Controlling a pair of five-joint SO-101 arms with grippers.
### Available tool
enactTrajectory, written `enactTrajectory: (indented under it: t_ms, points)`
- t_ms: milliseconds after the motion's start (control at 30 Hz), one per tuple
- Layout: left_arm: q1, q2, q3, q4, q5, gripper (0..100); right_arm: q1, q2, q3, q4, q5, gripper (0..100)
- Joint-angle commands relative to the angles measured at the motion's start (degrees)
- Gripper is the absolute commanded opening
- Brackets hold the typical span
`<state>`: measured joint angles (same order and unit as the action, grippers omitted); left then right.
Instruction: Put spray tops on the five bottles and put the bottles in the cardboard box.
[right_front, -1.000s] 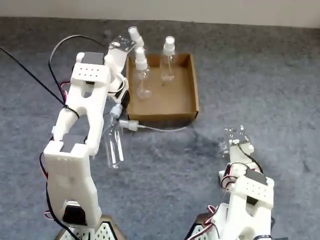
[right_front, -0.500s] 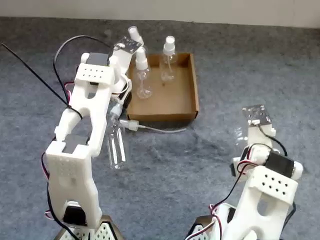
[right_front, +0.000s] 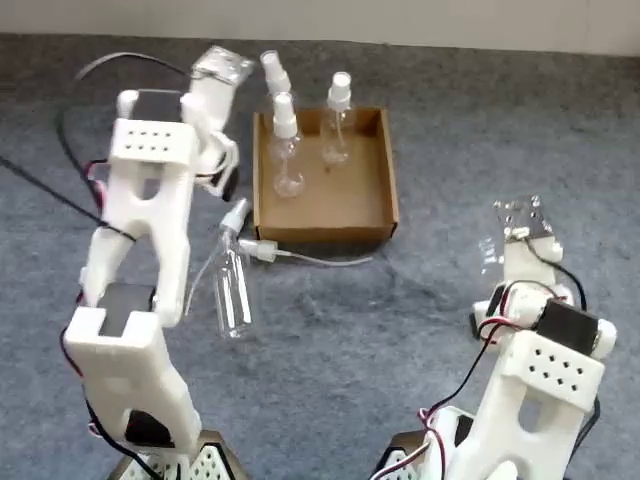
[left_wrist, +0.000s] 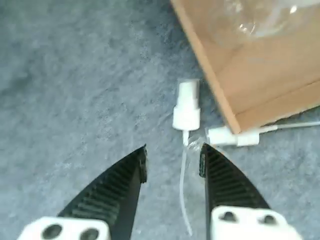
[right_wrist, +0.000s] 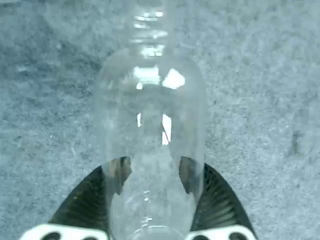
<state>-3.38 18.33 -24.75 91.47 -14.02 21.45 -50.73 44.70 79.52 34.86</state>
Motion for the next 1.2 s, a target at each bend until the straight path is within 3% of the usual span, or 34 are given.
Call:
enactTrajectory:
  t_ms: [0, 133, 400, 900, 1167]
  points:
    - [-1.27, -6.29, -0.57, 4.04, -2.55, 13, 0.66, 6.99, -8.66, 0.75, -0.88, 0.4]
    - [-1.36, -9.98, 0.22, 7.65, -3.34, 13, 0.66, 20.70, -18.59, 0.75, -0.88, 0.4]
    - [-1.27, -19.91, 13.14, 6.15, -3.43, 13, 0.22, 44.26, -32.57, -0.57, -0.97, 0.4]
    - [-1.36, -27.47, 21.49, 3.34, -3.52, 13, 5.58, 55.34, -11.21, -23.52, 5.80, 0.4]
    - [-1.10, -27.03, 21.76, 1.41, -3.52, 13, 9.01, 62.81, -10.86, -25.01, 9.58, 0.4]
